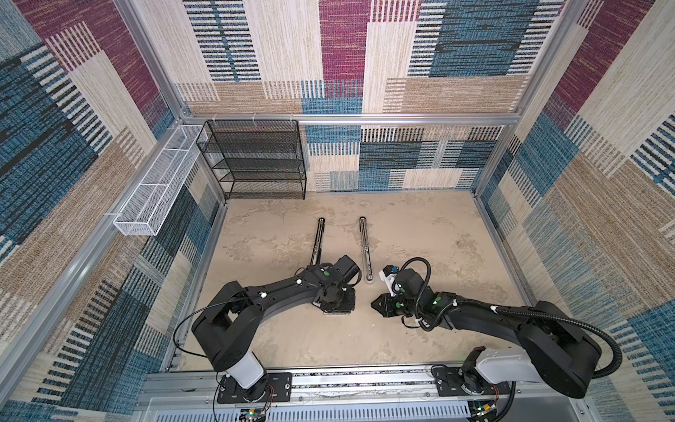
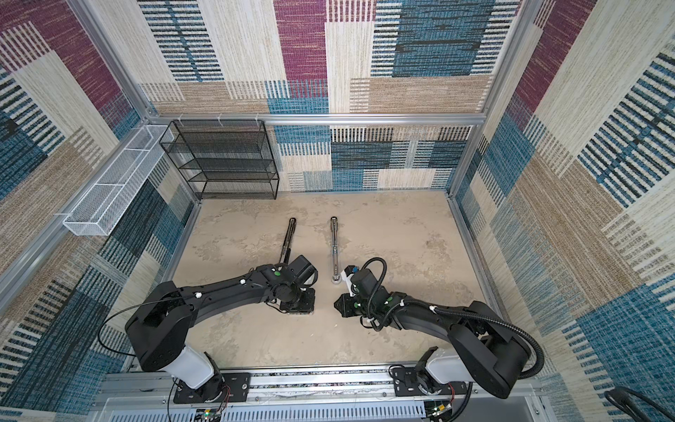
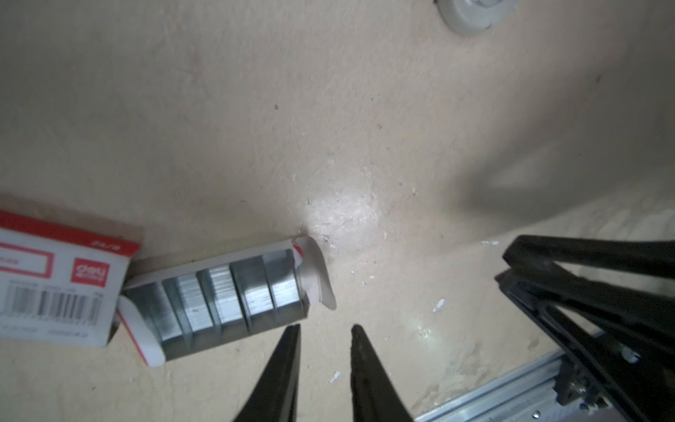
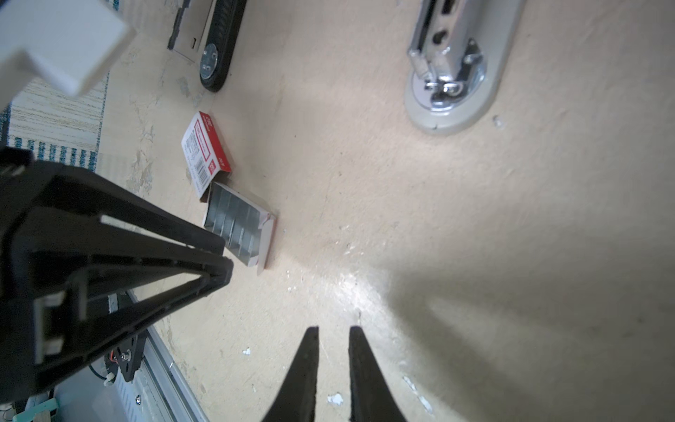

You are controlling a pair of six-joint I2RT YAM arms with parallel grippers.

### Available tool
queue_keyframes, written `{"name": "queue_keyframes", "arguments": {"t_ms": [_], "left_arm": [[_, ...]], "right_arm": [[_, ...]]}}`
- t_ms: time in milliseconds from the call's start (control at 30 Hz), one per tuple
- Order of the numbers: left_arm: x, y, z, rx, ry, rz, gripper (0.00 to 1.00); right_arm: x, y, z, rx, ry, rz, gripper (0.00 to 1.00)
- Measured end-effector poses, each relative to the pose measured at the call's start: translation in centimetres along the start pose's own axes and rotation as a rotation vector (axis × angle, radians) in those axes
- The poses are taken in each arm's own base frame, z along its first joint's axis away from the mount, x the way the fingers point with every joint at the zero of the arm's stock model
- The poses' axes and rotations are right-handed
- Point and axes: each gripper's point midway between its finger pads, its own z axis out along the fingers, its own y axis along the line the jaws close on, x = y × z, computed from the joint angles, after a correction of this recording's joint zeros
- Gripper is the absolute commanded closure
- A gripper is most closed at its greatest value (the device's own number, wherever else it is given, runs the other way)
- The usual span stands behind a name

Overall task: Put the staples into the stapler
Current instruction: 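Grip the end of the staple tray with the left gripper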

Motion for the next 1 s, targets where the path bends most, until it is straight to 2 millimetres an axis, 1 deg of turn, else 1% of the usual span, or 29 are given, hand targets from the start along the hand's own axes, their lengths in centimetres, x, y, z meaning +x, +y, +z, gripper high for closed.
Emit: {"name": "queue_keyframes", "arguments": {"t_ms": [167,467,600,1000], "left_arm": [[0.1,0.6,0.5,-0.046,0.015,-0.002,0.76],[0.1,0.6,1.3,-0.071,0.044,-0.001,0.77],[0.3,0.8,1.7,-0.086,0.055,-0.001,0.8],[-0.4,0.7,2.1,-0.108,0.049,0.003,0.8]], "right_arm": [[0.2,-0.4,-0.1,0.008,-0.004,0.001,0.81],[0.2,-0.5,-0.1,0.01,-0.004,0.003,0.81],[0.3,-0.6,-0.2,0.01,-0.003,0.003,0.81],[0.5,-0.8,-0.3,0.014,-0.003,0.008,0.82]]}}
